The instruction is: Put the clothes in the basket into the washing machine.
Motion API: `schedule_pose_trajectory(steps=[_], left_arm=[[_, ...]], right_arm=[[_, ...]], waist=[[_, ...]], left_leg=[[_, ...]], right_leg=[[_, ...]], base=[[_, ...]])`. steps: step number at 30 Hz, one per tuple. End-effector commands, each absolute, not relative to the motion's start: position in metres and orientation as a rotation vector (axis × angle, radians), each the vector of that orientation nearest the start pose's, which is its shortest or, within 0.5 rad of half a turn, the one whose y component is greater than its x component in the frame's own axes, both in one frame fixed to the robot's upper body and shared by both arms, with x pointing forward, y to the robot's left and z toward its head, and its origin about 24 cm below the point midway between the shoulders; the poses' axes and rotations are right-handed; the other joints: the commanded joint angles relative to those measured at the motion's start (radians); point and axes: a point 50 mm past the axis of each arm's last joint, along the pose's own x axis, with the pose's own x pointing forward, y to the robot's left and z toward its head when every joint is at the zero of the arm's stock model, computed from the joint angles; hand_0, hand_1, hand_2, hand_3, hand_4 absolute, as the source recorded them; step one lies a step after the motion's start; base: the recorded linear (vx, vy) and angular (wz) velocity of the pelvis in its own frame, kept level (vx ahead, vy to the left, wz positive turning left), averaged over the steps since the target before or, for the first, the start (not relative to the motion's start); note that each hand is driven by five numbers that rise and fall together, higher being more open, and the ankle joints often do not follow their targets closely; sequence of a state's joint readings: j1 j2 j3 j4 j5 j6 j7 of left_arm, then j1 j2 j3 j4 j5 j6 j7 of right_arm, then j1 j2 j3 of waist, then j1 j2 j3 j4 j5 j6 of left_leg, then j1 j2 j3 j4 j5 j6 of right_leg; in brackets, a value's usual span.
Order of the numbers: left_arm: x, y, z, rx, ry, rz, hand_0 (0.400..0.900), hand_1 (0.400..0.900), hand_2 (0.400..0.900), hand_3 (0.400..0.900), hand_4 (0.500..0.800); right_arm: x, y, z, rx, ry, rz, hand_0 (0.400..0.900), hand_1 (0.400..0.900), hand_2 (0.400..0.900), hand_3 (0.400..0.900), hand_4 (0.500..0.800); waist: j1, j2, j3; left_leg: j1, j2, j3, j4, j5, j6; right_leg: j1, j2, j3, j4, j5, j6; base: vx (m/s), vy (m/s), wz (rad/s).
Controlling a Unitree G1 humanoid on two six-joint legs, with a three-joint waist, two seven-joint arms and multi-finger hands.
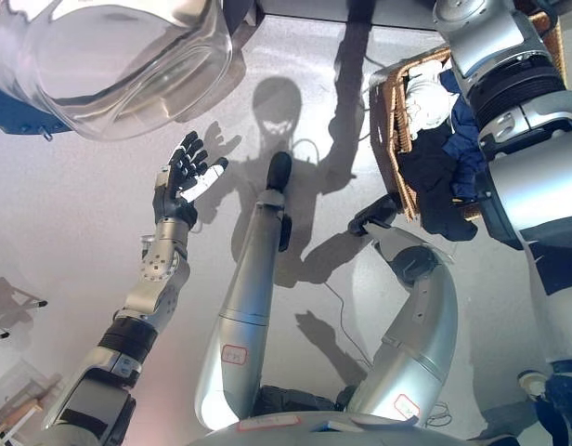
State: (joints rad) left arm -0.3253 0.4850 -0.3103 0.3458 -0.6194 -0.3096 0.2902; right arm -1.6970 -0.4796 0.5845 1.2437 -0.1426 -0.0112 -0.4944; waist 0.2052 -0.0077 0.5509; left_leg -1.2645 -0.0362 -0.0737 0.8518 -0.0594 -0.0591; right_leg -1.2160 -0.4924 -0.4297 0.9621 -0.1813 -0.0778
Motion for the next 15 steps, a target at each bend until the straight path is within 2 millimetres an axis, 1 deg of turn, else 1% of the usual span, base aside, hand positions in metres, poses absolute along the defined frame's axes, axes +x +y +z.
schedule_pose_trajectory(steps=[1,2,4,6,9,10,11,12,14,15], left_arm=[[0.289,0.21,0.059,-0.066,-0.168,0.193,0.9,0.9,0.9,0.9,0.8],[0.289,0.21,0.059,-0.064,-0.167,0.193,0.9,0.9,0.9,0.9,0.8],[0.286,0.214,0.058,-0.081,-0.167,0.233,0.9,0.9,0.9,0.9,0.8],[0.282,0.217,0.051,-0.09,-0.142,0.268,0.9,0.9,0.9,0.9,0.8],[0.278,0.217,0.041,-0.09,-0.105,0.286,0.9,0.9,0.9,0.9,0.8],[0.276,0.217,0.037,-0.082,-0.089,0.288,0.9,0.9,0.9,0.9,0.8],[0.274,0.218,0.035,-0.077,-0.079,0.289,0.9,0.9,0.9,0.9,0.8],[0.272,0.218,0.032,-0.075,-0.067,0.299,0.9,0.9,0.9,0.9,0.8],[0.267,0.219,0.024,-0.081,-0.031,0.311,0.9,0.9,0.9,0.9,0.8],[0.264,0.219,0.019,-0.089,-0.01,0.321,0.9,0.9,0.9,0.9,0.8]], right_arm=[[0.398,-0.125,0.378,-0.902,-0.827,-0.563,0.9,0.9,0.9,0.9,0.8],[0.398,-0.125,0.377,-0.902,-0.826,-0.563,0.9,0.9,0.9,0.9,0.8],[0.391,-0.117,0.375,-0.87,-0.899,-0.559,0.9,0.9,0.9,0.9,0.8],[0.384,-0.117,0.366,-0.807,-0.941,-0.575,0.9,0.9,0.9,0.9,0.8],[0.377,-0.125,0.348,-0.728,-0.959,-0.601,0.9,0.9,0.9,0.9,0.8],[0.378,-0.129,0.336,-0.71,-0.929,-0.598,0.9,0.9,0.9,0.9,0.8],[0.377,-0.131,0.329,-0.695,-0.914,-0.589,0.9,0.9,0.9,0.9,0.8],[0.374,-0.132,0.32,-0.643,-0.906,-0.576,0.9,0.9,0.9,0.9,0.8],[0.37,-0.135,0.298,-0.596,-0.871,-0.536,0.9,0.9,0.9,0.9,0.8],[0.368,-0.133,0.285,-0.553,-0.851,-0.496,0.9,0.9,0.9,0.9,0.8]], waist=[[-0.069,0.068,-0.195],[-0.069,0.066,-0.195],[-0.088,0.062,-0.187],[-0.11,0.058,-0.182],[-0.13,0.062,-0.166],[-0.135,0.062,-0.163],[-0.14,0.063,-0.16],[-0.147,0.063,-0.156],[-0.16,0.06,-0.151],[-0.168,0.058,-0.149]], left_leg=[[-0.08,-0.031,0.033,0.01,-0.021,0.005],[-0.079,-0.031,0.033,0.009,-0.021,0.005],[-0.075,-0.03,0.034,0.013,-0.021,0.004],[-0.072,-0.032,0.035,0.02,-0.025,0.005],[-0.072,-0.03,0.04,0.024,-0.026,0.005],[-0.07,-0.03,0.043,0.025,-0.026,0.006],[-0.07,-0.028,0.045,0.027,-0.026,0.007],[-0.07,-0.027,0.049,0.03,-0.027,0.008],[-0.067,-0.024,0.055,0.031,-0.027,0.01],[-0.062,-0.022,0.058,0.03,-0.026,0.012]], right_leg=[[-0.145,0.054,0.033,-0.018,0.058,0.207],[-0.143,0.054,0.033,-0.019,0.058,0.207],[-0.138,0.062,0.032,-0.019,0.06,0.205],[-0.131,0.067,0.032,-0.019,0.063,0.204],[-0.13,0.07,0.036,-0.019,0.068,0.204],[-0.13,0.071,0.038,-0.018,0.07,0.205],[-0.129,0.071,0.038,-0.017,0.071,0.204],[-0.131,0.073,0.042,-0.017,0.075,0.204],[-0.127,0.079,0.047,-0.017,0.078,0.203],[-0.122,0.082,0.048,-0.02,0.081,0.204]], base=[[-0.02,0.021,-0.06],[-0.02,0.032,-0.11],[-0.02,0.033,-0.15],[-0.02,0.057,-0.2],[-0.04,0.063,-0.18],[-0.05,0.058,-0.18],[-0.05,0.067,-0.2],[-0.05,0.073,-0.22],[-0.05,0.085,-0.25],[-0.05,0.08,-0.27]])
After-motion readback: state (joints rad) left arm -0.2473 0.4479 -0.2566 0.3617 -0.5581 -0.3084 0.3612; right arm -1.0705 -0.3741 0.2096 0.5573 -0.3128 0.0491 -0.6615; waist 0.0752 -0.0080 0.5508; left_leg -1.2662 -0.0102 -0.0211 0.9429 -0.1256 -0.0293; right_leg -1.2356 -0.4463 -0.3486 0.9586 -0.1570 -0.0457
